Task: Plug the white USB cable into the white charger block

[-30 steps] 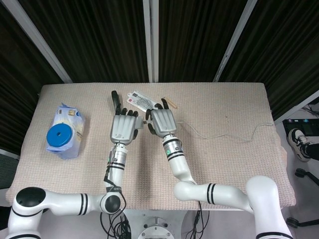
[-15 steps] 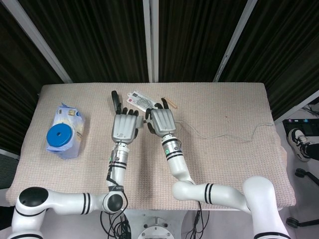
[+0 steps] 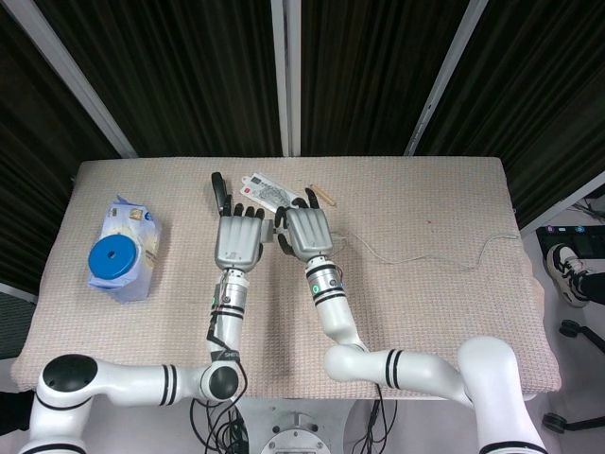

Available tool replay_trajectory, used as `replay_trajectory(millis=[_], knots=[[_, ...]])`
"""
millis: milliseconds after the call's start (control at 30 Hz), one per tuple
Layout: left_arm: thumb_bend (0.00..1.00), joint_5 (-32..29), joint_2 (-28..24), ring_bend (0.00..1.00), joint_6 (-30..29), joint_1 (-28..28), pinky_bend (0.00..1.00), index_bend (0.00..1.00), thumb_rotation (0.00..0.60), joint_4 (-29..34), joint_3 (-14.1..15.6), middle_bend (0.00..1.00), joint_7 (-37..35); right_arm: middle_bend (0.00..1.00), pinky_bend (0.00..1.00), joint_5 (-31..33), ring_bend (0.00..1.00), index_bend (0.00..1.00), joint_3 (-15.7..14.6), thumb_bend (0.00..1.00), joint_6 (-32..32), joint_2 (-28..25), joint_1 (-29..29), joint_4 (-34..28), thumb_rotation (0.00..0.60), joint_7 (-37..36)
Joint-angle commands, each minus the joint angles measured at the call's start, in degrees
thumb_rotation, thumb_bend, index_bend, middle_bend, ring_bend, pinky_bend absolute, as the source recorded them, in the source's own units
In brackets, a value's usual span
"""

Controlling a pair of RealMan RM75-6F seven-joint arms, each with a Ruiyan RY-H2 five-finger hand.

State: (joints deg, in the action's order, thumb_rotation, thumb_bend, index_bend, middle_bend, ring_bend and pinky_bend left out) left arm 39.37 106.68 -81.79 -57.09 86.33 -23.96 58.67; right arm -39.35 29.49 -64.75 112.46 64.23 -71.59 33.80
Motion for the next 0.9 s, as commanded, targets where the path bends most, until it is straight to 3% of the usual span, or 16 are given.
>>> replay_trajectory(millis=[33,900], knots=[[0.37,0.18,0.05,0.24,-0.12,-0.02,0.12,0.47,0.6,0.03,-0.05,0.46,-0.13,0.5,0.0,-0.03,0.22,0.58,0.06,0.33,0.12,0.2,-0.05,0.31,0.6,-0.32],[0.37,0.26,0.28,0.25,1.62,-0.12,0.13,0.47,0.6,0.57,-0.38,0.46,-2.45,0.5,0.0,-1.6,0.22,0.58,0.53,0.33,1.05,2.43,0.18,3.16,0.6,-2.97]])
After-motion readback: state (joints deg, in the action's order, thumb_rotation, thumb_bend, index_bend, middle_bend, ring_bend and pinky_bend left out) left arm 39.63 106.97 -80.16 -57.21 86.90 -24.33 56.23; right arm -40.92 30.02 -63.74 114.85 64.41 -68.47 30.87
